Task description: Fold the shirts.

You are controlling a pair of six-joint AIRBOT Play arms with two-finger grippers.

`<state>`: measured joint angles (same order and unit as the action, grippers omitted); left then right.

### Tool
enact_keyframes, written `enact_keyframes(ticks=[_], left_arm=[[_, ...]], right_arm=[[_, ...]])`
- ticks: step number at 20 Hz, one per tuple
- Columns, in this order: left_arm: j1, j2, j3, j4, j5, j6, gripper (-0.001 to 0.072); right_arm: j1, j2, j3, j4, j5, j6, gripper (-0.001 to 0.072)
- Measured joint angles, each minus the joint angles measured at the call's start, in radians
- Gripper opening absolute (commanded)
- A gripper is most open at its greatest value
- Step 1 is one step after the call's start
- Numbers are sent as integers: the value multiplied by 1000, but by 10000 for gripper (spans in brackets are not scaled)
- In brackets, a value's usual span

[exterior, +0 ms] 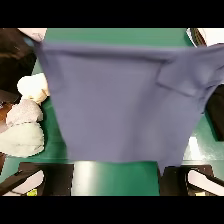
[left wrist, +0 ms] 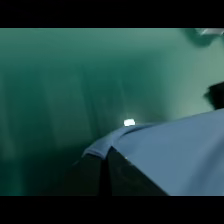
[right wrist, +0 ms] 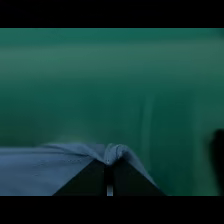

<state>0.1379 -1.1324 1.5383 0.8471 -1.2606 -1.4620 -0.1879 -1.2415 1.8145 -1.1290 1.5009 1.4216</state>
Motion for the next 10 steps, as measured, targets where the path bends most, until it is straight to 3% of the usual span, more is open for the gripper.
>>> enact_keyframes(ticks=[4,10], left_arm=[[0,-235,-68,-17,66,35,23],[0,-422,-77,-198,326,208,24]], right_arm=[[68,-237,-73,-2,-43,12,16],[109,-411,-97,3,-369,16,16]])
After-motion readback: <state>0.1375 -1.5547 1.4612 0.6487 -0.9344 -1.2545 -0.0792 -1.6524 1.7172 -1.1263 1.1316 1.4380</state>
